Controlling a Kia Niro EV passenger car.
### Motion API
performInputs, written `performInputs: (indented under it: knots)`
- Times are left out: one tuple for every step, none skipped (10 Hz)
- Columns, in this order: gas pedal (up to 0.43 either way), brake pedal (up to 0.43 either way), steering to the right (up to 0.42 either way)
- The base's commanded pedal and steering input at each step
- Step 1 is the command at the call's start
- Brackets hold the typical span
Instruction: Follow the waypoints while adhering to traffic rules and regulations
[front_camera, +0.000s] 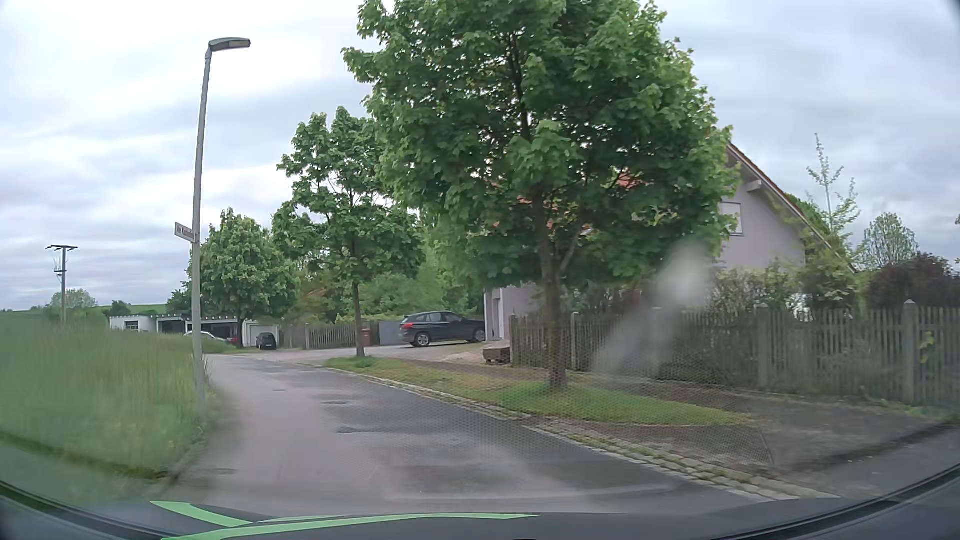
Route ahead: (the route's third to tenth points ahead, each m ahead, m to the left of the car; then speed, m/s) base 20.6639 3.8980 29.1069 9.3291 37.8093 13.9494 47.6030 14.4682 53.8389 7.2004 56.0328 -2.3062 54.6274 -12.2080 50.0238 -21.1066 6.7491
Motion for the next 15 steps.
performInputs:
  knots:
    - [0.177,0.0,-0.15]
    - [0.177,0.0,-0.153]
    - [0.189,0.0,-0.153]
    - [0.197,0.0,-0.153]
    - [0.197,0.0,-0.156]
    - [0.197,0.0,-0.156]
    - [0.197,0.0,-0.155]
    - [0.197,0.0,-0.155]
    - [0.197,0.0,-0.155]
    - [0.197,0.0,-0.154]
    - [0.197,0.0,-0.154]
    - [0.197,0.0,-0.151]
    - [0.197,0.0,-0.148]
    - [0.209,0.0,-0.143]
    - [0.209,0.0,-0.138]
